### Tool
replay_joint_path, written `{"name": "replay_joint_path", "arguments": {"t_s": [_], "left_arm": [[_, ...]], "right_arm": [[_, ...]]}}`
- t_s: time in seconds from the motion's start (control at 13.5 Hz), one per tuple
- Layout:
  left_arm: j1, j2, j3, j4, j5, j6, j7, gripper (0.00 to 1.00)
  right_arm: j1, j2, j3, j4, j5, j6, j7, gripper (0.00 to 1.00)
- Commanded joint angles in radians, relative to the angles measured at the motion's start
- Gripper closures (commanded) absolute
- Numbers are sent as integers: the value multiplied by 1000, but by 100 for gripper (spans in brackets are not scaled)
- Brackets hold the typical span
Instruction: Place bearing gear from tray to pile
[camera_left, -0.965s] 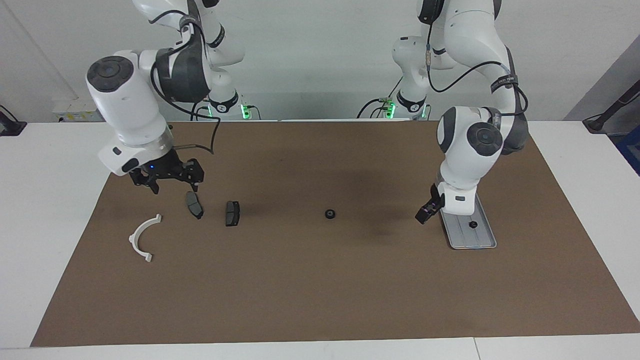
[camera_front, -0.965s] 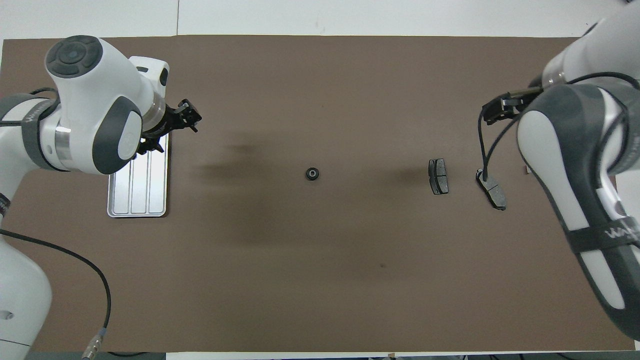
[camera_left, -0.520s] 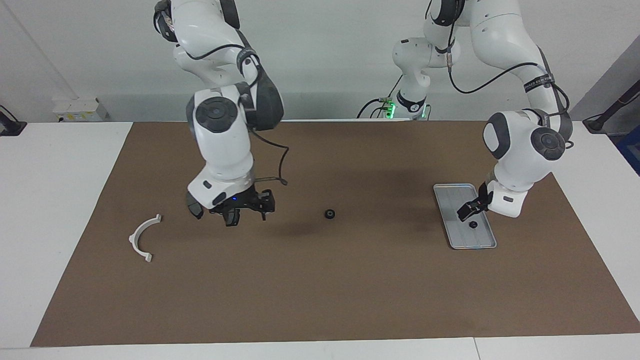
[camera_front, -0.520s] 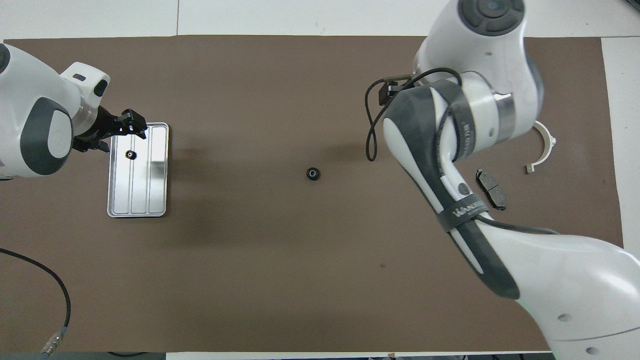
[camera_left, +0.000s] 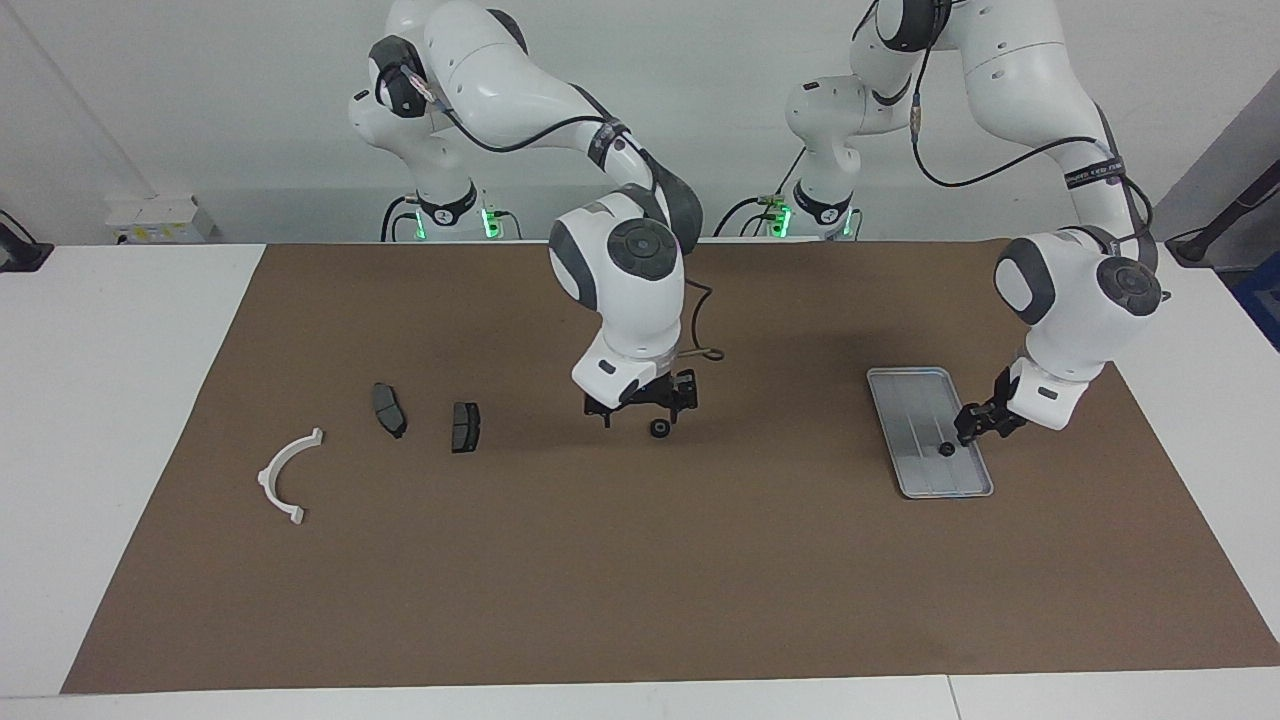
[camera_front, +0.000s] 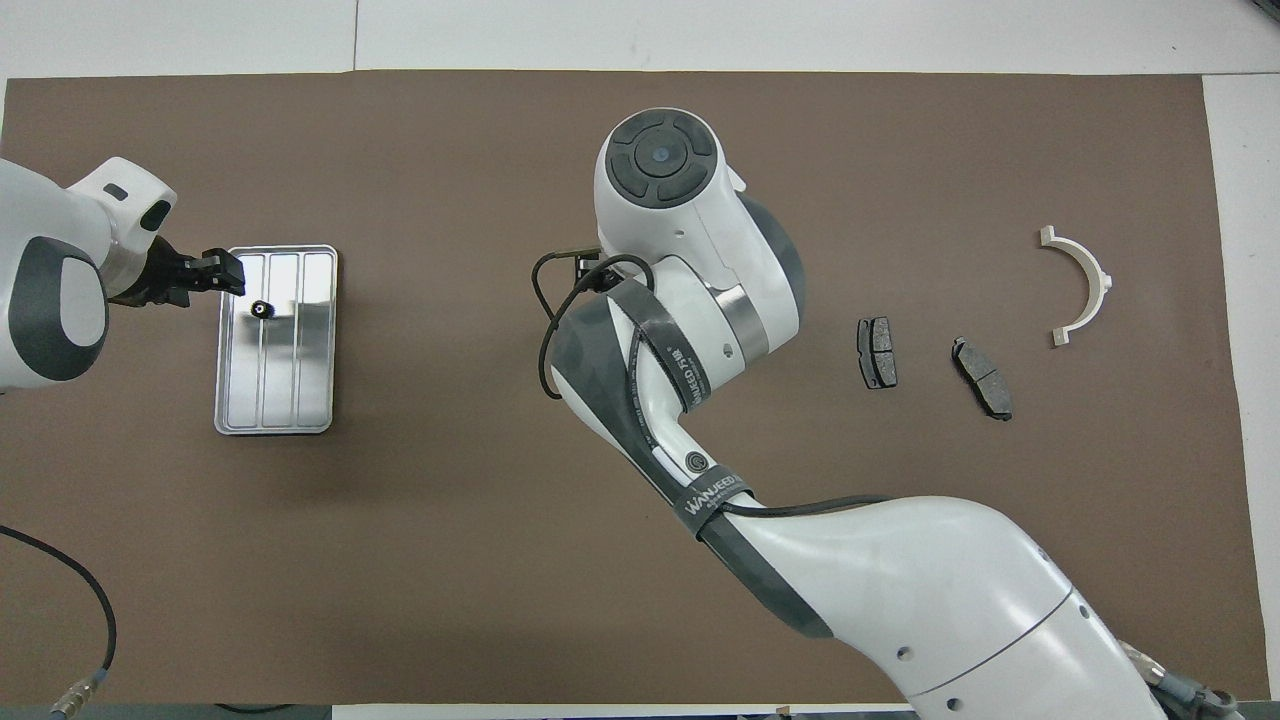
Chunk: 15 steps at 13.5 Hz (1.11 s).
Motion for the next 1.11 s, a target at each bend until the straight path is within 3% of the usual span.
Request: {"name": "replay_joint_path", "arguments": {"t_s": [0.0,0.37,1.04], "left_arm": [[3,1,-8,-24,9,39,1,40],[-11,16,-8,-102,9,180,-59,40],[-26,17,-9,-116,9,176,-102,39]], "right_arm": [[-7,33,7,26,45,8,2,0],[2,26,10,-86,85,68,-36,0],[7,-37,10,-273,109,159,-56,0]]}}
